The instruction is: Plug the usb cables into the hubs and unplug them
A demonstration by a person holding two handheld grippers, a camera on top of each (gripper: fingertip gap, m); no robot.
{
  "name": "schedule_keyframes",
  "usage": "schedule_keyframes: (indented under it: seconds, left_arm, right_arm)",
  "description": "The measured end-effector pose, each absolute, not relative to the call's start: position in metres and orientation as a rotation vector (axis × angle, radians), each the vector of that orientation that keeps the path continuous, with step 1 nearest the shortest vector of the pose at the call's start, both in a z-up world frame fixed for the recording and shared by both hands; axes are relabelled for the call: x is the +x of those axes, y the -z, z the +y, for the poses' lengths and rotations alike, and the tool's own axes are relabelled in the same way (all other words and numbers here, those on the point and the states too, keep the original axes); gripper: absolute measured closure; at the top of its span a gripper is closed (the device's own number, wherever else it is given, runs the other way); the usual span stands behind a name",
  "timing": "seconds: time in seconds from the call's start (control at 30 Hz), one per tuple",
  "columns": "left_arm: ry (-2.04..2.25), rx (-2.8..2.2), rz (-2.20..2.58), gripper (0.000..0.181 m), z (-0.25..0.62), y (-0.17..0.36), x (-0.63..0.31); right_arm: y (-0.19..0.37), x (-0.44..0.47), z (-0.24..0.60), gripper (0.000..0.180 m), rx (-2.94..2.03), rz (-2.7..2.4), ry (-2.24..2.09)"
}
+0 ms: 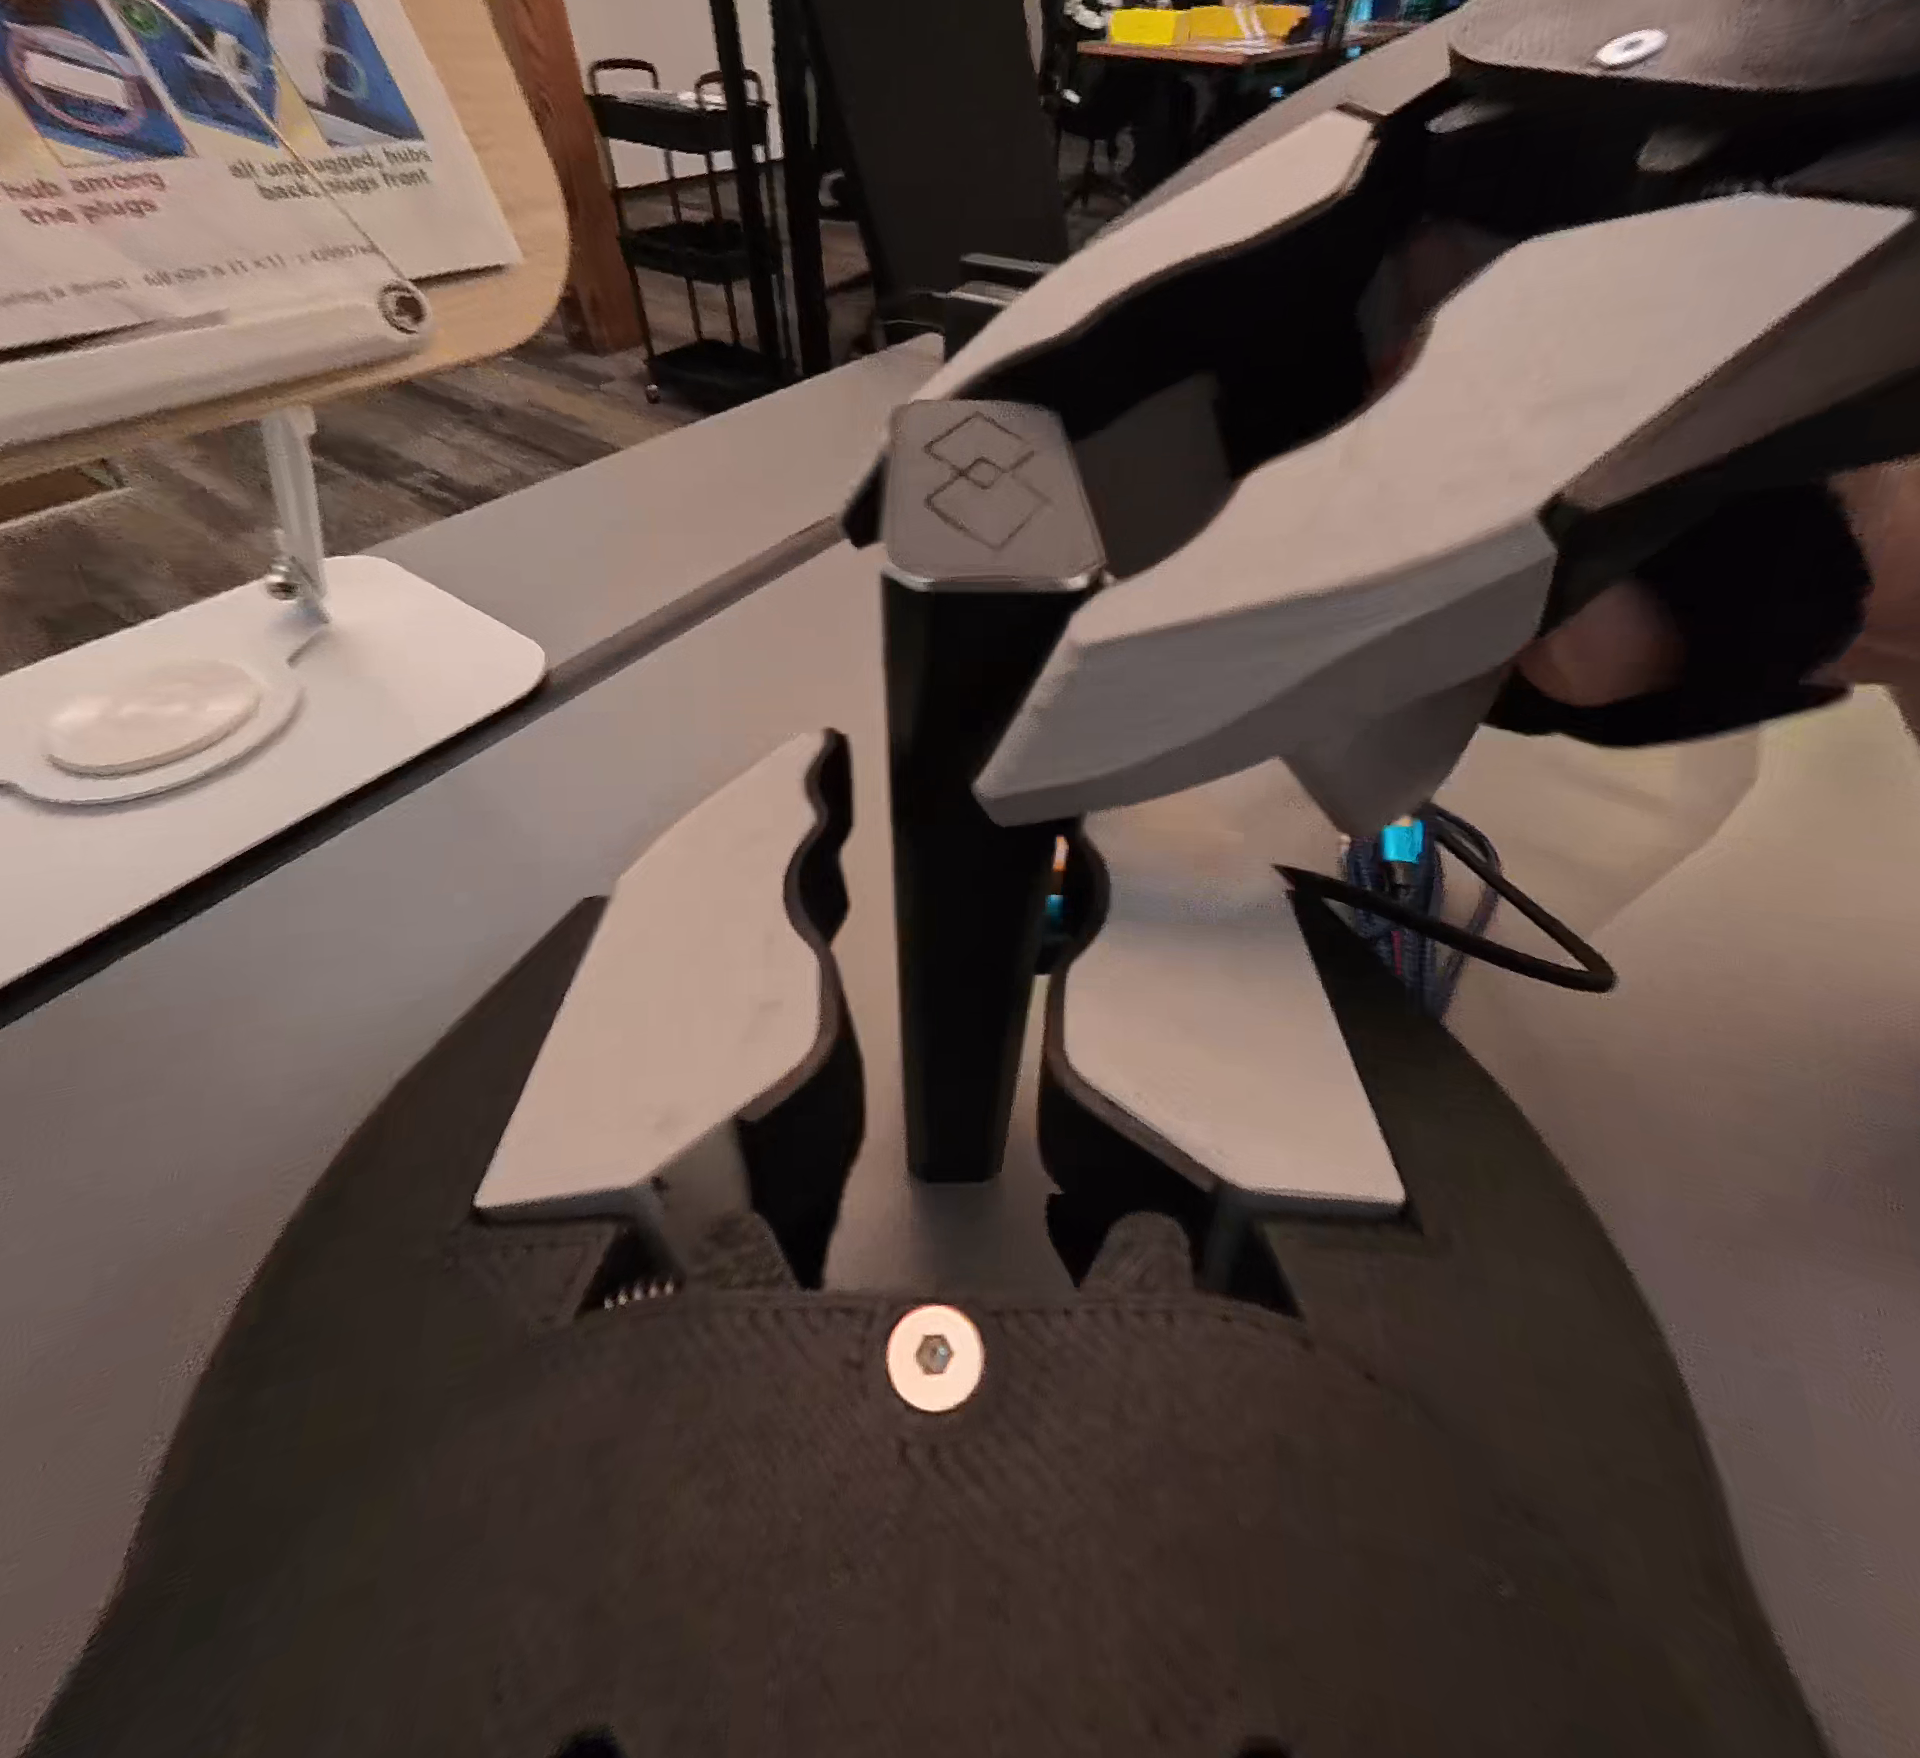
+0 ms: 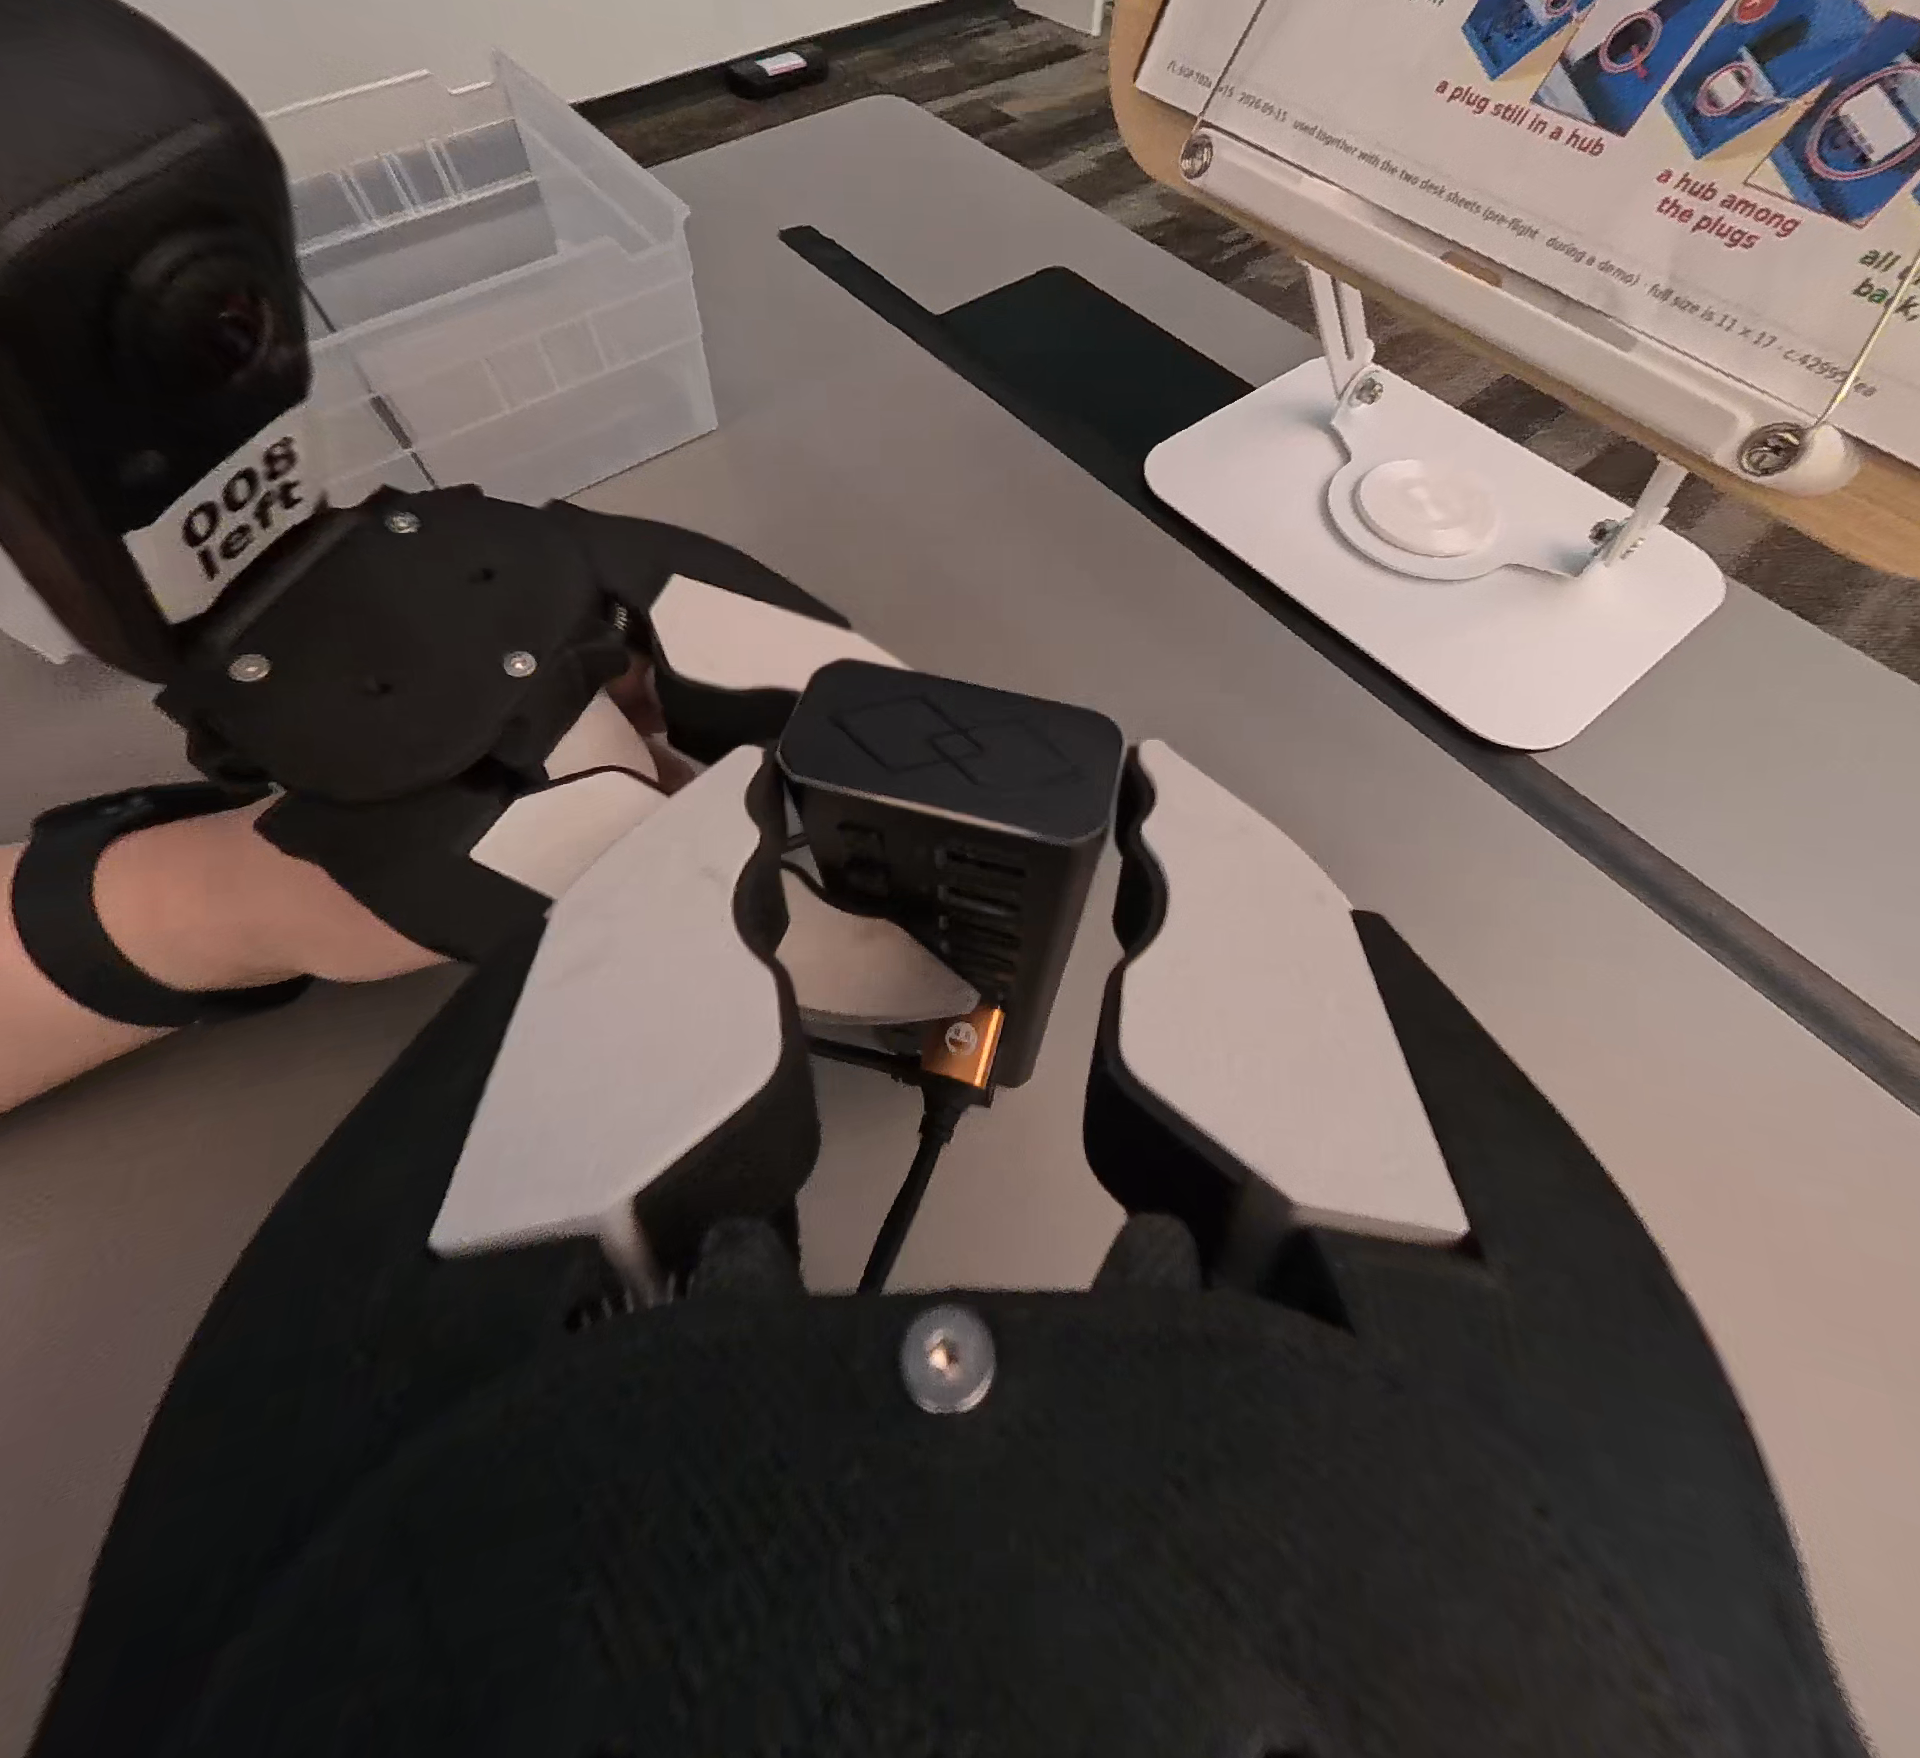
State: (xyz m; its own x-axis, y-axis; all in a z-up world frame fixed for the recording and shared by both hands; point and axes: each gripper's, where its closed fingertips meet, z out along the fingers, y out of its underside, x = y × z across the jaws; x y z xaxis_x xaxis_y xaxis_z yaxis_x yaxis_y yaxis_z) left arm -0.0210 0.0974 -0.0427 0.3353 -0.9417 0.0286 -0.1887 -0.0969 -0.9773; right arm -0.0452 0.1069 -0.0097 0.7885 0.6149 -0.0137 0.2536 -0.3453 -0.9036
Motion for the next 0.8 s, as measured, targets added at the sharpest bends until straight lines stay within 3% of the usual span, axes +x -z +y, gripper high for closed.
schedule_keyframes:
  seconds: [0.03,0.33,0.53,0.63,0.8]
  left_arm:
    - [0.924,-1.542,1.061,0.152,0.096,0.043,-0.02]
    - [1.029,-1.467,1.186,0.153,0.083,0.043,-0.016]
    - [1.159,-1.5,1.226,0.149,0.077,0.045,-0.021]
    - [1.054,-1.558,1.192,0.129,0.085,0.038,-0.042]
    - [0.826,-1.53,1.203,0.134,0.055,0.032,-0.098]
  right_arm:
    - [0.007,-0.043,0.107,0.117,-1.923,-0.649,-0.447]
    - [0.013,-0.053,0.106,0.108,-1.87,-0.736,-0.671]
    - [0.022,-0.056,0.092,0.129,-1.775,-0.899,-0.828]
    - [0.02,-0.055,0.089,0.135,-1.706,-0.903,-0.914]
    - [0.017,-0.051,0.091,0.139,-1.67,-0.891,-0.997]
